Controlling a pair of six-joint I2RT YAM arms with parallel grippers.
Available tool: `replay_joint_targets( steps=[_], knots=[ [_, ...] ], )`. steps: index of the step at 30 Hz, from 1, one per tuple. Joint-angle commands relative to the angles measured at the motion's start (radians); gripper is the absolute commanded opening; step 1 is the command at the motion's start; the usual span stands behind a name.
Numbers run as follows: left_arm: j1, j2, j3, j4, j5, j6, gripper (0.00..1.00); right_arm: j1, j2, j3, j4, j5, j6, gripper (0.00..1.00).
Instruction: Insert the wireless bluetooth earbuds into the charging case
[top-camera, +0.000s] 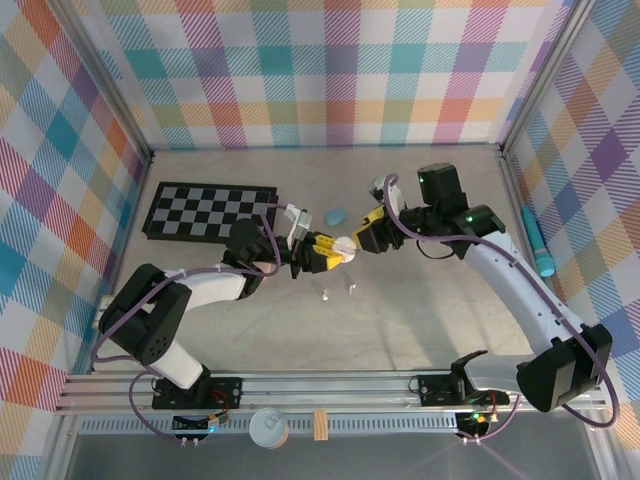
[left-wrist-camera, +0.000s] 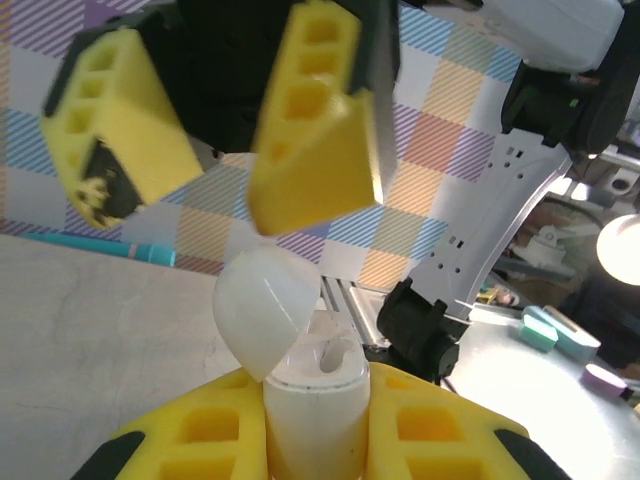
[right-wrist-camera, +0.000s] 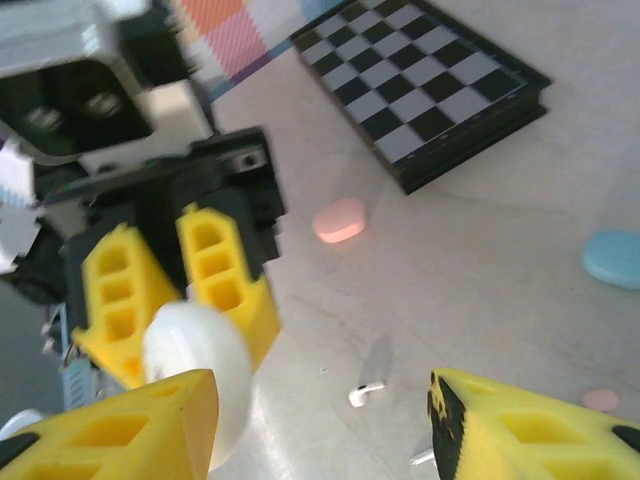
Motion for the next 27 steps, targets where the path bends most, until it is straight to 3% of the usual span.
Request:
replay_joint_targets(
  steps=[1,6,10,15,20,27],
  knots=[
    [-0.002,-0.063,-0.016,-0.031,-0.035,0.165,0.10,-0.006,-0.041,-0.002,0.081,0.044,0.077,0.59],
    [-0.006,-0.090,-0.037,-0.059,-0.075,0.291,0.11,-0.009,-0.096,-0.043,0.133,0.015,0.165,0.60],
    [-0.006,-0.090,-0.045,-0.050,-0.094,0.328,0.11,-0.002,-0.148,-0.103,0.123,-0.148,0.093,0.68],
    [-0.006,-0.065,-0.070,0.077,-0.131,0.332,0.10,0.034,-0.142,-0.146,0.093,-0.159,0.018,0.80],
    [-0.011,-0.057,-0.054,0.097,-0.114,0.301,0.10,0.083,-0.105,-0.148,0.111,-0.053,0.005,0.84],
    [-0.009,-0.061,-0.040,0.081,-0.045,0.306,0.05,0.081,-0.064,-0.130,0.227,0.112,0.177,0.84]
  ],
)
